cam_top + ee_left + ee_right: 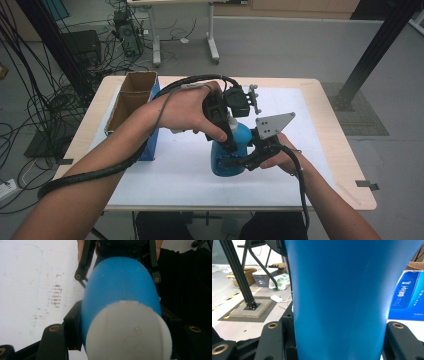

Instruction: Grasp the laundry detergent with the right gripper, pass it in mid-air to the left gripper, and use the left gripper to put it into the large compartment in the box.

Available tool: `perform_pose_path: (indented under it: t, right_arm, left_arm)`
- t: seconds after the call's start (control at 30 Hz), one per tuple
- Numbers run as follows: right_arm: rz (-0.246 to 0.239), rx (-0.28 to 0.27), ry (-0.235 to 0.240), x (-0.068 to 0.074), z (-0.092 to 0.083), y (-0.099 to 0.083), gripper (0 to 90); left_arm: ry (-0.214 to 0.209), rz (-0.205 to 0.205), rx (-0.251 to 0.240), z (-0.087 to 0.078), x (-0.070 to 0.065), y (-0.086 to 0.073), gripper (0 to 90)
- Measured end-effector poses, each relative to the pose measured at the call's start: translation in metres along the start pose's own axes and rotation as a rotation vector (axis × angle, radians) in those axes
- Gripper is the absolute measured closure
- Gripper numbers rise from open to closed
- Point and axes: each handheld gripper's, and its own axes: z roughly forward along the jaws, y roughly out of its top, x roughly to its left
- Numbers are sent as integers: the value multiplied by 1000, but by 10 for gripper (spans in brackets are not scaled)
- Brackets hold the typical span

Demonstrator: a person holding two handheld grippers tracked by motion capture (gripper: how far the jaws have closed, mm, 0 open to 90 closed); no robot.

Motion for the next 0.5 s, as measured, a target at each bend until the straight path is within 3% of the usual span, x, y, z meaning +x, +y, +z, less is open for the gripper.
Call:
perform_pose_path:
  t: [0.5]
  right_arm:
    - [-4,0,1,-1,-1,1,438]
  left_arm:
    - [7,-8,-13,-1,-1,0,375]
